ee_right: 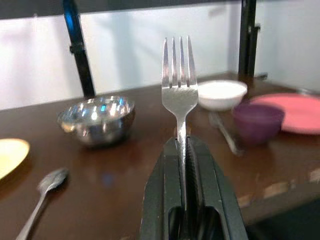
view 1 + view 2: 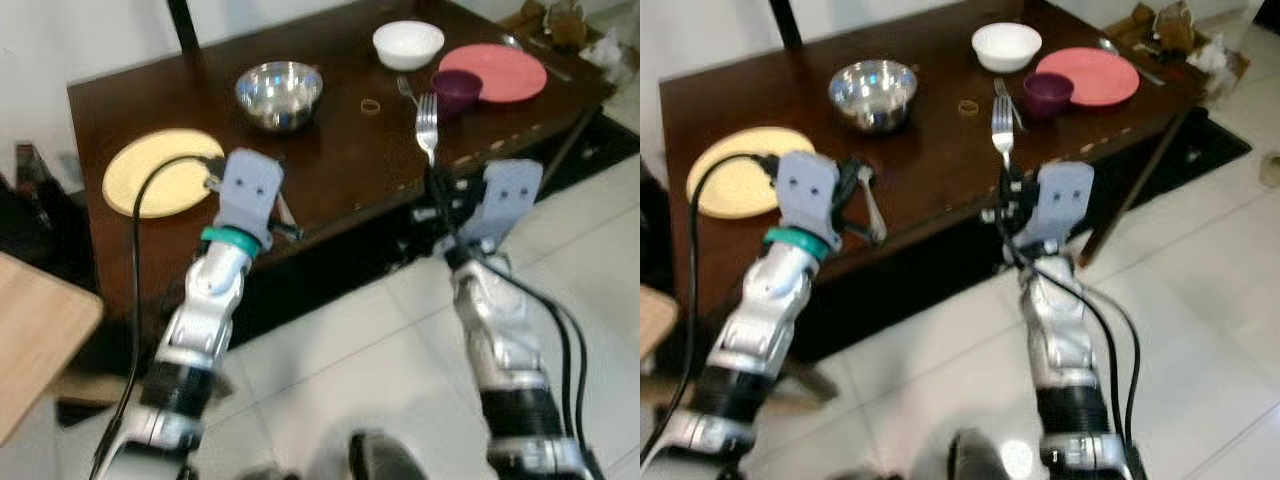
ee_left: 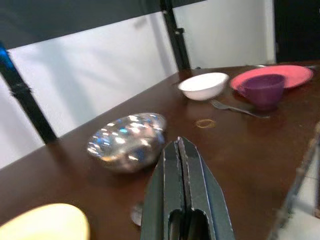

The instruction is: Setting the table

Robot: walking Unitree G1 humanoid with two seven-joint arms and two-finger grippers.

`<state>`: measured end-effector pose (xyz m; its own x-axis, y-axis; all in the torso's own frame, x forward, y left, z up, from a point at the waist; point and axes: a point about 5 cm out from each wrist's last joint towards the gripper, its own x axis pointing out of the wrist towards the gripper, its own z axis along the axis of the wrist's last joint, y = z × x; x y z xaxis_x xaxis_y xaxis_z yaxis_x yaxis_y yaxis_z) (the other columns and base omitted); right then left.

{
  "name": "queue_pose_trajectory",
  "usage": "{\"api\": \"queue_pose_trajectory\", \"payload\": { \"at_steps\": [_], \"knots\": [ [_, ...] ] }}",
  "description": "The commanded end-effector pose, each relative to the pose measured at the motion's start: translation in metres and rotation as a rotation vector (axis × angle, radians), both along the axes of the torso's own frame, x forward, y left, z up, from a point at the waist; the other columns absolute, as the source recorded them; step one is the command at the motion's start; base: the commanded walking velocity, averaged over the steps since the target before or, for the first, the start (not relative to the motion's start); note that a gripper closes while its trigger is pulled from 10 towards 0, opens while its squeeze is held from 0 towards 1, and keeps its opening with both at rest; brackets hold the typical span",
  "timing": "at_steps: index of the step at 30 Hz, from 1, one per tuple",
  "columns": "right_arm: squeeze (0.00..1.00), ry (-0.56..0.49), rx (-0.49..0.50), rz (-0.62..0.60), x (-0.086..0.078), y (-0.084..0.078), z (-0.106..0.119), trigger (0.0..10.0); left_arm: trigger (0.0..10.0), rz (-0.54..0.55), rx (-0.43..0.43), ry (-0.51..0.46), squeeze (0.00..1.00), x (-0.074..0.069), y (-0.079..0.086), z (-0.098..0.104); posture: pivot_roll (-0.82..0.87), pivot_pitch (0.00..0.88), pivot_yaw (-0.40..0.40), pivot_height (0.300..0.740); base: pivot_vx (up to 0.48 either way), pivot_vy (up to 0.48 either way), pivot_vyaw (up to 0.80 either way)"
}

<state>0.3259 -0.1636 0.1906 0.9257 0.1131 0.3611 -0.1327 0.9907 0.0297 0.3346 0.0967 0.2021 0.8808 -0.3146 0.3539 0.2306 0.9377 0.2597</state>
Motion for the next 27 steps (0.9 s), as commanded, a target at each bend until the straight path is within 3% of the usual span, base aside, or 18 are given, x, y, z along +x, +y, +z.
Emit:
{"api": "queue_pose_trajectory", "payload": {
  "at_steps": [1, 7, 14, 27],
  "knots": [
    [0.0, -0.03, -0.016, 0.016, -0.001, 0.009, 0.004, 10.0, 10.0, 0.019, 0.01, 0.018, 0.0, 0.0, 0.007, -0.006, -0.11, 0.056, 0.095, 0.74, 0.469, 0.0, 0.0],
    [0.0, -0.095, -0.098, 0.038, -0.001, 0.014, 0.02, 10.0, 10.0, -0.018, -0.032, 0.009, 0.0, -0.005, 0.005, -0.005, -0.11, 0.056, 0.077, 0.74, 0.072, 0.0, 0.0],
    [0.0, -0.08, -0.096, 0.096, 0.003, 0.018, 0.021, 10.0, 10.0, 0.086, -0.14, 0.009, 0.0, -0.014, 0.025, -0.009, -0.08, 0.065, 0.032, 0.74, 0.0, 0.0, 0.0],
    [0.0, -0.028, -0.067, 0.145, 0.005, 0.025, 0.012, 10.0, 10.0, 0.069, -0.133, 0.0, 0.0, -0.015, 0.028, -0.004, -0.08, 0.071, 0.05, 0.74, 0.0, 0.0, 0.0]
  ]
}}
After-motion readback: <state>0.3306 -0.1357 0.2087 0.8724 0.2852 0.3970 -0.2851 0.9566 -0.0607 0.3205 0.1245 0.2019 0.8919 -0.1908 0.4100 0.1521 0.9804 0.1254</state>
